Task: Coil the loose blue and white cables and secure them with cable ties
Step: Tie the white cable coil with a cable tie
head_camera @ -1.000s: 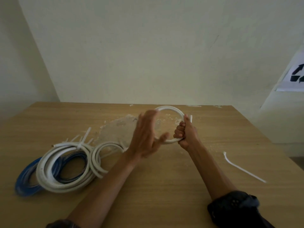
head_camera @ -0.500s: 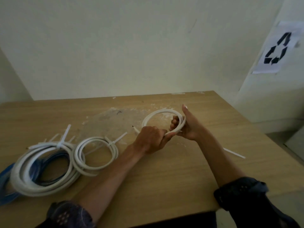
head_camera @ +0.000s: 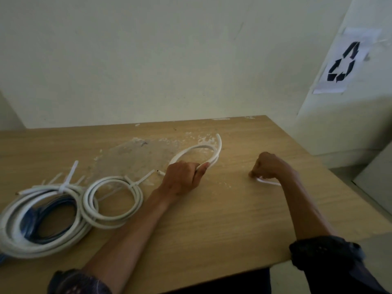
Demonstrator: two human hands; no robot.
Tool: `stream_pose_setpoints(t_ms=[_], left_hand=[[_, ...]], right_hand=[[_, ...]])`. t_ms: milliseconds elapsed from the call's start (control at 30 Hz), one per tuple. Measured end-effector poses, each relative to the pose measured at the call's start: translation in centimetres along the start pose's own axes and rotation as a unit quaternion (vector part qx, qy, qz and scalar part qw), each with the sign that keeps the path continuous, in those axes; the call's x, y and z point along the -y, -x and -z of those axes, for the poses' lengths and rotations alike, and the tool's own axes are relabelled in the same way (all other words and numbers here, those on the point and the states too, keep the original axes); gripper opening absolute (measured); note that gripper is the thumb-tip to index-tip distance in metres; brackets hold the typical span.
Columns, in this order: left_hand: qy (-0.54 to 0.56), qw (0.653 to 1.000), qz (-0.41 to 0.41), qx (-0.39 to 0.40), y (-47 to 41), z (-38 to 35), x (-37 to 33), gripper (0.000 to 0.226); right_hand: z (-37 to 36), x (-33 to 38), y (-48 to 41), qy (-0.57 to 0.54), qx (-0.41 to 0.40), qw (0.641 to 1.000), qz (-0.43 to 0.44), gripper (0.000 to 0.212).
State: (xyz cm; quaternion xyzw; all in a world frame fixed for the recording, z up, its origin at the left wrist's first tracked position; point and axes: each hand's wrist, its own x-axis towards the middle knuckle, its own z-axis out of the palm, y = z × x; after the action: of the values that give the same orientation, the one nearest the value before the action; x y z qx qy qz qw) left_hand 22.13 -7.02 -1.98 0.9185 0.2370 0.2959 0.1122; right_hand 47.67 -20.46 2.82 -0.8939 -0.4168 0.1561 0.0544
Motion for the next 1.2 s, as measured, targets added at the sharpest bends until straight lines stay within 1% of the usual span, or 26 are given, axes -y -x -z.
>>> stream_pose_setpoints(t_ms=[67,133,200,267,333,400,467,500,600,700,767,833,900,967,1033,1100,1200], left_hand=[[0.033,0.999,0.018,-0.02,-0.2,0.5,0.1,0.07],[0.096,0.992,0.048,-0.06,-0.6,1.4,0.5,0.069],[0.162,0.978,0.081,-0.108,-1.1,2.6,0.8,0.067],[0.227,0.955,0.114,-0.155,-1.3,4.0,1.0,0.066],[0.282,0.928,0.157,-0.189,-1.3,5.3,1.4,0.065],[0.317,0.906,0.195,-0.202,-1.1,6.3,2.0,0.063],[0.342,0.893,0.213,-0.2,-0.8,6.9,2.5,0.064],[0.351,0.89,0.217,-0.195,-0.7,7.2,2.7,0.064],[0.369,0.889,0.212,-0.168,-0.4,7.9,3.1,0.065],[0.377,0.893,0.212,-0.124,-0.1,8.3,3.4,0.067],[0.363,0.903,0.205,-0.103,0.0,8.4,3.1,0.065],[0.356,0.914,0.176,-0.083,0.1,8.5,2.7,0.058],[0.374,0.911,0.162,-0.064,0.0,8.5,2.7,0.044],[0.396,0.903,0.161,-0.055,0.0,8.7,2.8,0.036],[0.412,0.897,0.148,-0.057,0.1,8.8,2.8,0.034],[0.425,0.892,0.139,-0.073,0.0,8.7,2.6,0.03],[0.431,0.889,0.121,-0.098,-0.3,8.2,2.1,0.022]], right_hand=[[-0.4,1.6,0.0,-0.054,-0.023,0.995,0.079,0.011],[-0.6,3.9,0.7,-0.12,-0.08,0.976,0.161,0.005],[-0.6,6.8,1.6,-0.183,-0.134,0.943,0.243,0.009],[-1.0,9.7,2.4,-0.293,-0.123,0.896,0.311,0.013],[-2.1,12.3,3.1,-0.4,-0.109,0.841,0.347,0.014],[-3.3,14.3,3.7,-0.473,-0.114,0.797,0.358,0.016],[-4.5,15.8,4.4,-0.516,-0.134,0.768,0.354,0.016],[-5.1,16.5,4.8,-0.522,-0.155,0.76,0.353,0.015],[-6.7,18.3,6.1,-0.48,-0.252,0.746,0.387,0.012],[-7.9,19.2,6.8,-0.437,-0.31,0.722,0.438,0.011],[-8.1,19.4,6.9,-0.429,-0.321,0.721,0.44,0.015],[-8.2,19.3,7.0,-0.423,-0.328,0.723,0.437,0.014],[-8.2,19.0,7.0,-0.416,-0.331,0.724,0.439,0.011],[-8.0,18.8,7.0,-0.411,-0.328,0.727,0.442,0.015],[-7.9,18.8,6.8,-0.399,-0.321,0.733,0.448,0.018],[-7.8,18.9,6.7,-0.368,-0.332,0.743,0.45,0.012],[-7.3,19.2,6.8,-0.335,-0.403,0.742,0.419,0.014]])
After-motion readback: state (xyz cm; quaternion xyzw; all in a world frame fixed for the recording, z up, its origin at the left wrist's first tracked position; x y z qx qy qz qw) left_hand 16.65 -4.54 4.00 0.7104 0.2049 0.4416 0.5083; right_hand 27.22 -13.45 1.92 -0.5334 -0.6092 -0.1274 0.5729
